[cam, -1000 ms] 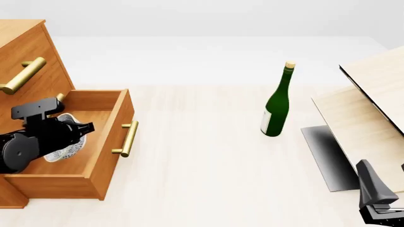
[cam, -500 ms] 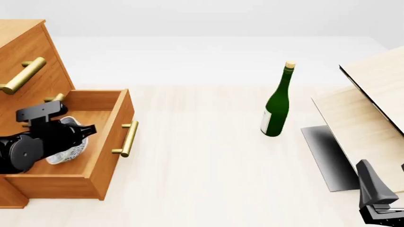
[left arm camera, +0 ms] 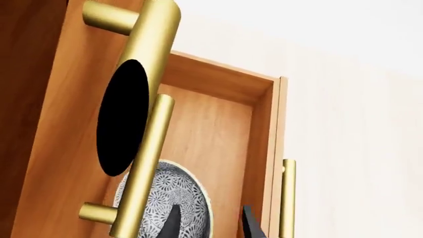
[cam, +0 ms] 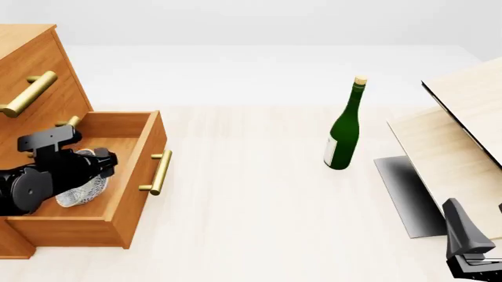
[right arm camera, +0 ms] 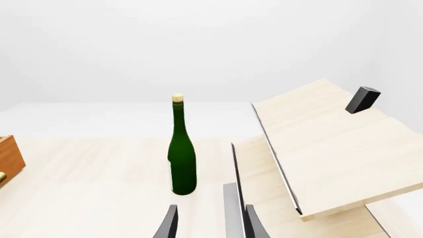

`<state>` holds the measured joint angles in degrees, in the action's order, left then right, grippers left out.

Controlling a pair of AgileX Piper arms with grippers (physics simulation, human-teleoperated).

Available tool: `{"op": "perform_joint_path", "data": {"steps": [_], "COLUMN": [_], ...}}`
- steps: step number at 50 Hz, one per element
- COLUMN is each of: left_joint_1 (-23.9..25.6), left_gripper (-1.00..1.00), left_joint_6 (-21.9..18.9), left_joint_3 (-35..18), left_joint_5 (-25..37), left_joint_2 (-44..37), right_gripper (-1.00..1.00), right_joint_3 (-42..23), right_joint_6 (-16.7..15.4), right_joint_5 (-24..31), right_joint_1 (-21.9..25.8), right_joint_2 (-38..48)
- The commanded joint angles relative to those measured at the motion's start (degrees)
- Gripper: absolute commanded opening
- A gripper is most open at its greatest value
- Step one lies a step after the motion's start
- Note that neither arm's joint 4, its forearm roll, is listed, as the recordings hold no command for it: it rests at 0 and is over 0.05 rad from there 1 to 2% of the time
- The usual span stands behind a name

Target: Put the bowl in the bottom drawer of the cabinet.

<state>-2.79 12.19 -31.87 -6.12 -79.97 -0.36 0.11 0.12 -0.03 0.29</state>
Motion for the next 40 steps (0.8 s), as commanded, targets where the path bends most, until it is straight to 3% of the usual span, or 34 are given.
{"op": "perform_joint_path", "data": {"steps": [1,20,23,24,29,31,32,34,35,37,40], "left_joint_1": [0.79,1.61,2.13,4.44,3.96,2.91,2.91,3.33,3.66,4.90,3.24], "left_gripper": [1.00,1.00,1.00,1.00,1.00,1.00,1.00,1.00,1.00,1.00,1.00], "left_joint_6": [1.43,2.13,3.23,5.67,7.13,9.50,8.07,11.83,10.45,12.02,10.84], "left_joint_3": [-0.13,-0.61,-0.56,-0.76,-0.47,0.61,0.12,1.34,1.14,1.50,1.74], "left_joint_5": [-0.59,-0.43,0.04,-0.12,0.99,0.06,0.70,-0.79,0.09,-0.52,-1.21], "left_joint_2": [-0.54,-0.35,0.43,1.13,3.61,5.74,5.27,6.46,6.66,7.58,8.17], "right_gripper": [1.00,1.00,1.00,1.00,1.00,1.00,1.00,1.00,1.00,1.00,1.00], "right_joint_3": [0.00,0.00,0.00,0.00,0.00,0.00,0.00,0.00,0.00,0.00,0.00], "right_joint_6": [0.00,-0.01,0.00,-0.01,0.00,0.00,0.00,0.00,-0.01,-0.01,0.00], "right_joint_5": [0.00,0.00,0.01,0.00,0.00,0.00,0.00,0.00,0.00,0.00,0.00], "right_joint_1": [0.00,0.00,0.00,0.00,0.00,-0.01,0.01,0.00,0.01,0.01,0.01], "right_joint_2": [0.00,0.00,0.01,0.00,0.00,0.00,0.00,0.00,-0.01,0.00,0.00]}}
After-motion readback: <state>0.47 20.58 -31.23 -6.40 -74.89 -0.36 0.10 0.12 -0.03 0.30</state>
